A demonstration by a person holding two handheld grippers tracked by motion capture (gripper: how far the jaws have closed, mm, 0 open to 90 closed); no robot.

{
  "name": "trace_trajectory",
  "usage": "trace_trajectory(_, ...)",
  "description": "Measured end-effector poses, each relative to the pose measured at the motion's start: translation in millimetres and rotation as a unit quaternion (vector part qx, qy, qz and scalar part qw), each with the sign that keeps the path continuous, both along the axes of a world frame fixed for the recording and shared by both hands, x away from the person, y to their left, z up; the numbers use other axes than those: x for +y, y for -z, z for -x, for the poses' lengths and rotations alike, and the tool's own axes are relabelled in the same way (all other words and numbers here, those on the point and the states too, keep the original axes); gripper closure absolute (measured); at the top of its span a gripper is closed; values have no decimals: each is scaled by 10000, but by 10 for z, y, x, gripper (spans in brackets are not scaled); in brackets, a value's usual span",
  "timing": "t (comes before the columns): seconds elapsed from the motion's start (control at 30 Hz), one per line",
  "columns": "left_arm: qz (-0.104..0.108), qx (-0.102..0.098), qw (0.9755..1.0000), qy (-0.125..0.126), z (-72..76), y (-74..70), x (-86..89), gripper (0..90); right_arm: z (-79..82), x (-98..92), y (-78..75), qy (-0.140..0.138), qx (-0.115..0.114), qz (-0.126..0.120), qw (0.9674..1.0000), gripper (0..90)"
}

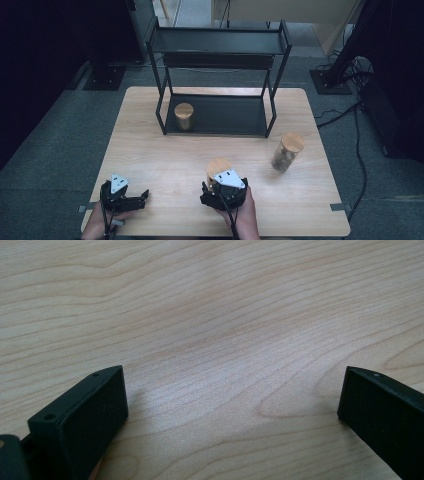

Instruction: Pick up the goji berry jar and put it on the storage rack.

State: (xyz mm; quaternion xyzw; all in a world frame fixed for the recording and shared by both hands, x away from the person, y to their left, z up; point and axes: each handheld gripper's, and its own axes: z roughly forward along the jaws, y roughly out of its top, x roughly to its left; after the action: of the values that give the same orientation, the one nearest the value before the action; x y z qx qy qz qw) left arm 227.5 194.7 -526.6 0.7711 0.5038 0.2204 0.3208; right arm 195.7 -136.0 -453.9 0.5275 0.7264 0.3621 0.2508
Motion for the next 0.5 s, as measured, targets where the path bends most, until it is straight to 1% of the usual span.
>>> trace_trajectory(0.23, 0, -1, 10000, 6, -1, 0, 1, 0, -44, 10, -61, 43, -15, -50, 10000, 160)
trace_trajectory(0.43, -2, 1, 10000, 8, -1, 0, 1, 0, -73, 0, -94, 94, -28, -94, 9999, 218)
trace_trajectory(0.5, -12, 6, 10000, 16, -1, -1, 3, 0, -88, -3, -99, 73, -18, -91, 9999, 235)
